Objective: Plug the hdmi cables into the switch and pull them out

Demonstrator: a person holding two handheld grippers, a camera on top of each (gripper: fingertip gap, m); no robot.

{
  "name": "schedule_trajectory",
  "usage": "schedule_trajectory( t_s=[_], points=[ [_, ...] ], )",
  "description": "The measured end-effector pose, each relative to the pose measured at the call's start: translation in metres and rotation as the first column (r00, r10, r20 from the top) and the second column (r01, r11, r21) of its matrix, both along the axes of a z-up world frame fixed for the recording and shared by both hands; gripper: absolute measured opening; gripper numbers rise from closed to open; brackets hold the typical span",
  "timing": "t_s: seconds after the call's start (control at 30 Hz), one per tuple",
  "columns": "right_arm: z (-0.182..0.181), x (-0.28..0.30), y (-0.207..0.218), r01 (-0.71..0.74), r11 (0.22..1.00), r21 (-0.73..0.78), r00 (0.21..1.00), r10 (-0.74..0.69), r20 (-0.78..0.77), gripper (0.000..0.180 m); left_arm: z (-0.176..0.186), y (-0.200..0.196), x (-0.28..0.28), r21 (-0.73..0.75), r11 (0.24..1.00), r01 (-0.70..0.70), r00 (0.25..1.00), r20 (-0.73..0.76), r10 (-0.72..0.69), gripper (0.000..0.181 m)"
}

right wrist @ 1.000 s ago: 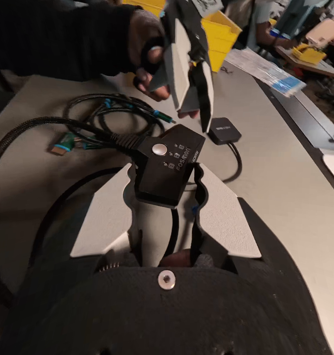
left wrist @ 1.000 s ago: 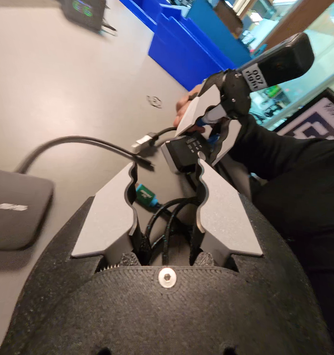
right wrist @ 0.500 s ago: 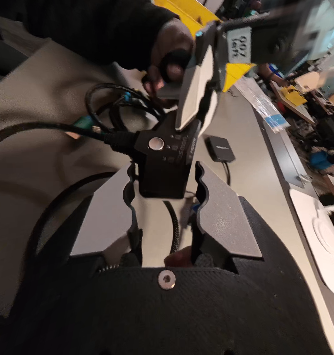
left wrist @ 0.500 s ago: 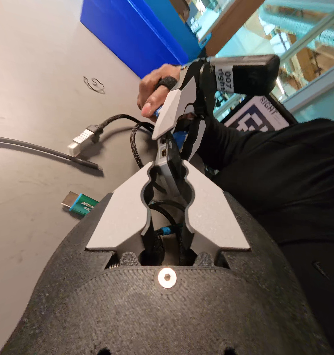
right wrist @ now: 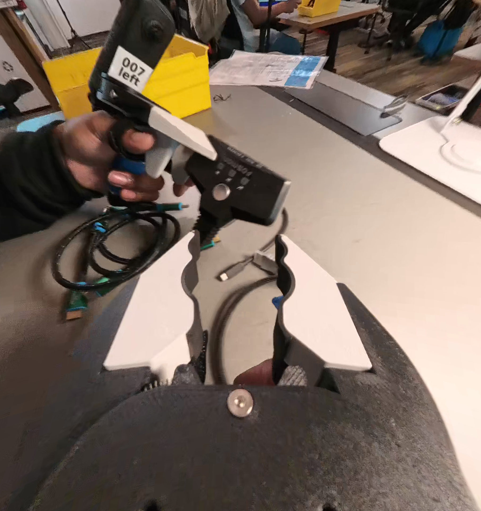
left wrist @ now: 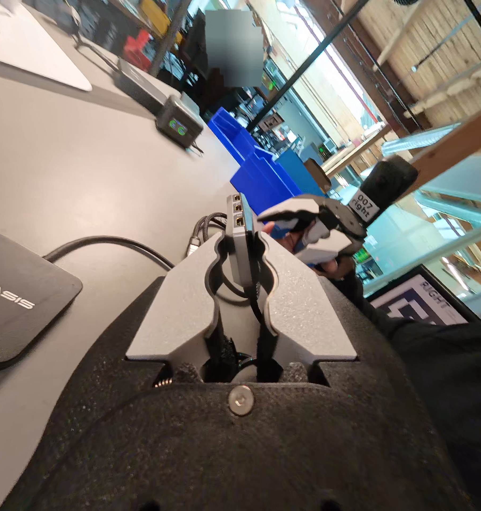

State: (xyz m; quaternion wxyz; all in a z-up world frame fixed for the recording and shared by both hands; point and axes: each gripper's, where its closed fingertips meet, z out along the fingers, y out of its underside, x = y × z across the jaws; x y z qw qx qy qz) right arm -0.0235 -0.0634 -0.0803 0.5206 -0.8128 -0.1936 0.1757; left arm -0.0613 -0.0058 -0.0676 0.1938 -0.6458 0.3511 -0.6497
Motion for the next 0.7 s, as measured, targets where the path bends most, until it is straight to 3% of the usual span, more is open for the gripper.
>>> schedule_trajectory(
  t_s=[0.13,0.23,0.33,0.53,0.67,0.7],
  points=[
    [-0.027,-0.019,0.006,0.031,0.997,-0.068,0.998,-0.027,0.061,0.072,0.009,0.001,0.004,0.041,0.994,-0.104,0.994,0.044,0.102,0.019],
    [-0.035,-0.017,0.017,0.117,0.993,-0.03,0.986,-0.112,0.126,0.079,0.013,-0.012,0.01,0.077,0.989,-0.123,0.991,0.07,0.118,0.019],
    [-0.031,-0.001,0.024,0.19,0.98,0.06,0.956,-0.198,0.215,0.07,0.01,-0.031,0.017,0.114,0.989,-0.097,0.994,0.066,0.09,0.019],
    [-0.03,0.008,0.021,0.057,0.983,0.174,0.906,-0.124,0.404,0.041,0.001,-0.043,0.019,0.197,0.98,-0.032,0.999,0.005,0.032,0.019],
    [-0.032,0.012,0.017,-0.034,0.982,0.184,0.878,-0.059,0.475,0.039,-0.01,-0.052,0.011,0.231,0.963,0.139,0.987,-0.107,-0.117,0.021],
    [-0.032,0.014,0.017,-0.031,0.983,0.179,0.879,-0.058,0.472,0.039,-0.014,-0.047,0.007,0.243,0.957,0.158,0.981,-0.15,-0.124,0.031]
  ],
)
